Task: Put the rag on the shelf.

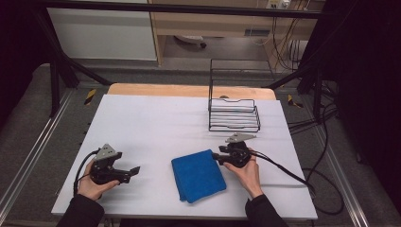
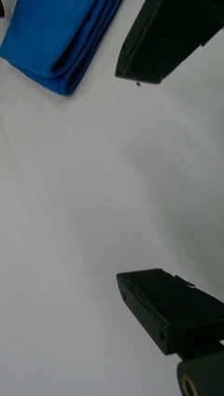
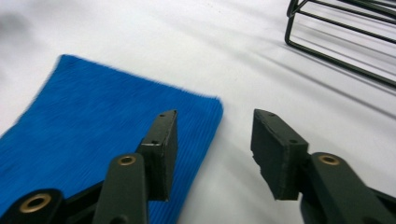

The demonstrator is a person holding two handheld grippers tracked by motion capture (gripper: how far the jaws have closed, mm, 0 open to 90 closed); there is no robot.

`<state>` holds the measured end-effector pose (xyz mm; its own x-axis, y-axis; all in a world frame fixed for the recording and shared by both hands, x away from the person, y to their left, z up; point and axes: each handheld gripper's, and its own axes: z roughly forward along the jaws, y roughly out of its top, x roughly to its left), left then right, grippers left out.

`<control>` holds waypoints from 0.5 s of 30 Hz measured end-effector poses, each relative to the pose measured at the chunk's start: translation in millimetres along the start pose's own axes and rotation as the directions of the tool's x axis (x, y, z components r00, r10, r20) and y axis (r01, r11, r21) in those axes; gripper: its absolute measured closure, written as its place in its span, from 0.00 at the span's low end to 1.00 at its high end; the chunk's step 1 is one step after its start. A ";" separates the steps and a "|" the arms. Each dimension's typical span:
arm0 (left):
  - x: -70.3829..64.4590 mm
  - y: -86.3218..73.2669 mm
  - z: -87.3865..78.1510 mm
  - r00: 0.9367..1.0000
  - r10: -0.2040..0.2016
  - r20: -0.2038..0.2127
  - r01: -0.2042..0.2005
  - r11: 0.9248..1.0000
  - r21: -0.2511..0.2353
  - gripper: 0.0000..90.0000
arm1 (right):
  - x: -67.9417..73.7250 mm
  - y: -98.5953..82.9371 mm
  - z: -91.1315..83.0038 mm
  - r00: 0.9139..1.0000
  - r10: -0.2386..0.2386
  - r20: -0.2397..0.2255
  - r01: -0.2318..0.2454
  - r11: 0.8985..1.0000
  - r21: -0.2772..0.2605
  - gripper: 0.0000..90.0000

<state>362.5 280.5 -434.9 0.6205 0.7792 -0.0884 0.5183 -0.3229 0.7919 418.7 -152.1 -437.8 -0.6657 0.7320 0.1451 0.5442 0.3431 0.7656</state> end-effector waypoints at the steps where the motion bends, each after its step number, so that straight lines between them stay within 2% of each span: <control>1: -0.1 0.1 0.1 1.000 0.000 0.000 0.000 1.000 -0.001 0.04 | -2.6 2.1 6.0 1.000 0.001 -0.011 -0.001 1.000 0.003 0.61; 4: -0.5 0.2 0.6 1.000 0.001 0.002 -0.001 1.000 0.001 0.04 | -6.8 4.4 15.7 0.999 0.026 -0.025 -0.026 1.000 0.010 0.64; 5: -0.7 0.0 0.8 1.000 0.002 0.004 -0.002 1.000 0.000 0.04 | -8.6 4.5 23.6 0.999 0.024 -0.027 -0.024 0.999 0.035 0.66; 8: -0.7 -0.3 1.1 1.000 0.001 0.006 -0.001 1.000 0.000 0.04 | -8.5 2.8 28.9 0.999 0.021 -0.042 -0.019 0.999 0.050 0.73; 12: -0.5 -0.3 0.7 1.000 -0.002 0.005 0.002 1.000 -0.002 0.04 | -5.3 0.7 29.7 0.997 0.044 -0.069 -0.040 0.998 0.052 0.90; 14: -0.7 -0.5 0.4 1.000 -0.001 0.005 0.001 1.000 -0.002 0.04 | -4.1 0.4 28.4 0.997 0.045 -0.069 -0.042 0.998 0.049 0.96; 15: -0.8 -0.4 0.2 1.000 0.000 0.005 0.001 1.000 -0.003 0.04 | -4.1 0.4 28.4 0.997 0.045 -0.069 -0.042 0.998 0.049 0.96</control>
<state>361.9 279.9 -435.2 0.6230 0.7769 -0.0916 0.5171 -0.3211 0.7934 436.1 -138.3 -455.9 -0.6744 0.7040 0.2225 0.5957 0.3408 0.7274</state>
